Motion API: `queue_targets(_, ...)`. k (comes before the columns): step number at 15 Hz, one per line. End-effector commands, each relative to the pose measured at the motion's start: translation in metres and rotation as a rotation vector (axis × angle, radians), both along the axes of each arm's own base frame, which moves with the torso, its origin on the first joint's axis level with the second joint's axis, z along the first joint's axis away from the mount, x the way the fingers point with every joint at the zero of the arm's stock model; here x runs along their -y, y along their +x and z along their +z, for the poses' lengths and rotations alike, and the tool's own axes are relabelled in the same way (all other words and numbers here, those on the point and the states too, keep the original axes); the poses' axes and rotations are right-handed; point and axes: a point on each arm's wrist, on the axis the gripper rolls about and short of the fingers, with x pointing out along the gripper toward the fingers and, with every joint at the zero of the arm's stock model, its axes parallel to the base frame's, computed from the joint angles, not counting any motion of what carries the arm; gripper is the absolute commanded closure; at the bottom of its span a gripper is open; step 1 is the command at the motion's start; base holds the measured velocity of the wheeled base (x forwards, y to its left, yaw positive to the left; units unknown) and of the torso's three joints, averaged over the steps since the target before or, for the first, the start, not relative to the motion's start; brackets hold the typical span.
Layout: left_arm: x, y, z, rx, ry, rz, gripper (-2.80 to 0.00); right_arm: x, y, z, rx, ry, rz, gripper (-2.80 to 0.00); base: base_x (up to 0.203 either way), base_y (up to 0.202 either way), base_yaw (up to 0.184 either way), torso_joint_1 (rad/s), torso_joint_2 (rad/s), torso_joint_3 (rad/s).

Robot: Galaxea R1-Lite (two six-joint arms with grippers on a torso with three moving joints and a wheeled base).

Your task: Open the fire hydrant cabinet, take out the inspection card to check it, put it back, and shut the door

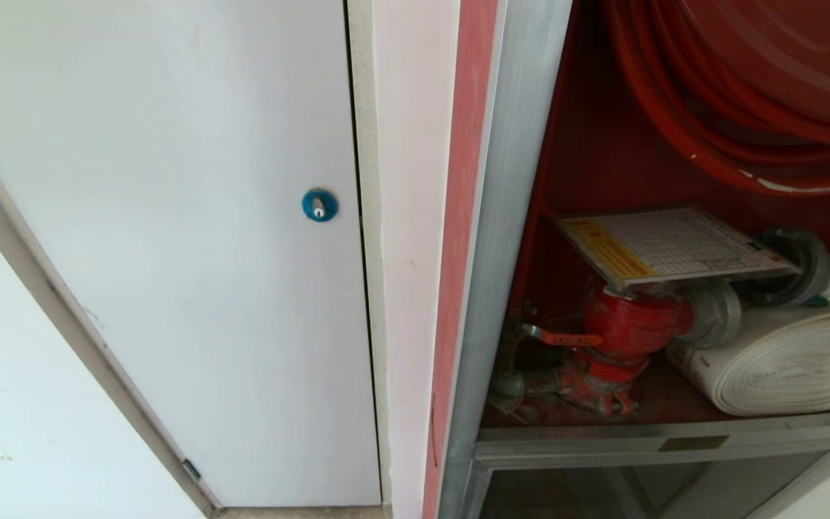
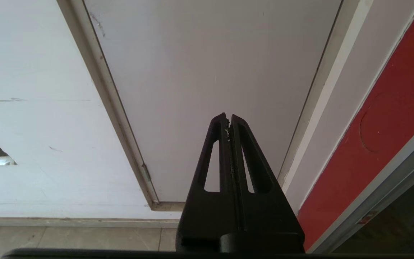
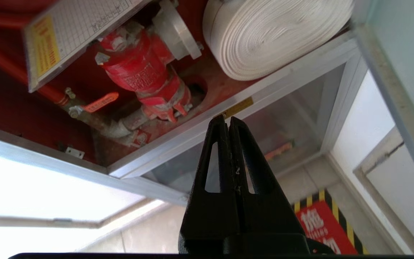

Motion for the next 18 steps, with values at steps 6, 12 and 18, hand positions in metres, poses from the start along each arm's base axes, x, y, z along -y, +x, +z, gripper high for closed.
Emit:
queue_targets(6, 0.0, 0.0, 0.0, -0.001, 0.0, 0.001, 0.0, -0.001, -0.035, -0.039, 0.087, -0.126, 0.033, 0.0, 0.0, 0.0, 0.0, 0.0, 0.0, 0.0)
queue_targets(12, 0.0, 0.0, 0.0, -0.003, 0.0, 0.001, 0.0, -0.004, -0.039, -0.095, 0.171, -0.254, 0.174, 0.0, 0.0, 0.0, 0.0, 0.0, 0.0, 0.0)
queue_targets(18, 0.0, 0.0, 0.0, -0.003, 0.0, 0.001, 0.0, -0.004, 0.005, -0.184, 0.31, -0.514, 0.246, 0.0, 0.0, 0.0, 0.0, 0.0, 0.0, 0.0)
